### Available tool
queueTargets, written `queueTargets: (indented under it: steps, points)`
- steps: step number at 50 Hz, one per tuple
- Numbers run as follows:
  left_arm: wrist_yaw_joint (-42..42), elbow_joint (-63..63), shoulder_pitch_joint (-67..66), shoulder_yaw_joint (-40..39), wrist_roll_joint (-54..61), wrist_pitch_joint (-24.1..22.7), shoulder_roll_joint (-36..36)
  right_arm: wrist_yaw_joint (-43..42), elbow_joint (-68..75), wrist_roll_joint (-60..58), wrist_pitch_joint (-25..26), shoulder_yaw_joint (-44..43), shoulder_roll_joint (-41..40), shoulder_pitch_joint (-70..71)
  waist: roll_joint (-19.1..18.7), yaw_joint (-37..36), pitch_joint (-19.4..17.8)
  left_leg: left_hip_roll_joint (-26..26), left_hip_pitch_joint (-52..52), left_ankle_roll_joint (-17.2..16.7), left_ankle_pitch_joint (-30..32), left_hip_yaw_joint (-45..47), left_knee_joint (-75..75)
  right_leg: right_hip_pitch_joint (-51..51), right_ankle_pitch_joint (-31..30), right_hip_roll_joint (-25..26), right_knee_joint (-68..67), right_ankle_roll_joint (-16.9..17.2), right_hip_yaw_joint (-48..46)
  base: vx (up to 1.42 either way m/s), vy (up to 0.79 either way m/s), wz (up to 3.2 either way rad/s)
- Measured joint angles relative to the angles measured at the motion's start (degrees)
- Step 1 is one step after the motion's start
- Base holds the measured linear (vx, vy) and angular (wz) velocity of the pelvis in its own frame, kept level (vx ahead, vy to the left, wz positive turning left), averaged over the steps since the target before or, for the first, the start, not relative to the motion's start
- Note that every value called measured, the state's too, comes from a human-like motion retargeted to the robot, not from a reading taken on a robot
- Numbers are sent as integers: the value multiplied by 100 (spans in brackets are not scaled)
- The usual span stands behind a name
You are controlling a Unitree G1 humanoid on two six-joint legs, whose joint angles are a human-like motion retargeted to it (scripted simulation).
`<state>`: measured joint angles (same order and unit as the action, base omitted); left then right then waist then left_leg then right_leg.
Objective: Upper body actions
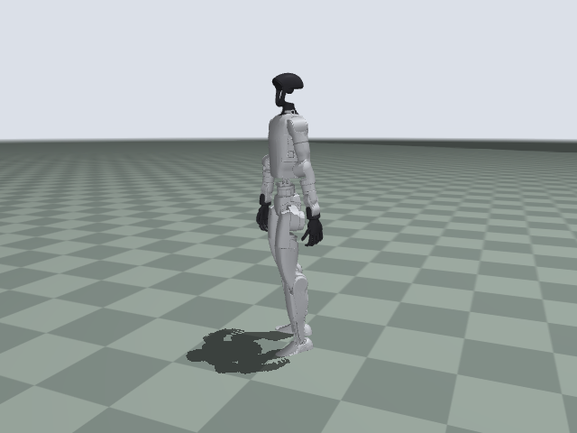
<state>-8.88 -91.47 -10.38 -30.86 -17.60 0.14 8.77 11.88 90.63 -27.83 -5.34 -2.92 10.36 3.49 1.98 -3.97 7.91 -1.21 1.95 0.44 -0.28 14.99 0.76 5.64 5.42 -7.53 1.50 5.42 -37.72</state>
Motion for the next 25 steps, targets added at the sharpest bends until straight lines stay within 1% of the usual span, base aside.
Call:
queueTargets:
  steps: [5,9,15,19,25]
  points:
    - [-22,-23,9,143,-69,-3,-26,2,49,-35,27,-3,-10,-35,-15,177,17,112,-109,-40,-154,349,15,-196,-67,25,-68,-40,386,-8,-15,-66]
    - [-25,38,-18,282,-123,-57,-132,1,69,-81,63,-8,4,-26,-85,405,56,244,-246,-97,-327,825,32,-457,-143,64,-169,-83,893,-13,-13,-107]
    - [-64,84,-96,390,-202,-119,-320,17,102,-81,123,-4,-1,86,-267,770,209,473,-535,-253,-599,1953,-8,-1020,-302,227,-360,-124,1972,-18,-15,-166]
    - [-85,67,-132,474,-228,-159,-382,22,146,-22,164,66,-45,226,-388,1081,286,589,-755,-393,-747,2809,-43,-1372,-467,432,-418,-136,2655,-28,-17,-196]
    - [-76,-59,-62,731,-449,-81,-245,8,221,-9,223,207,-110,434,-552,1675,294,663,-1001,-604,-900,3610,-36,-1740,-774,772,-407,-77,3420,-33,-10,-183]
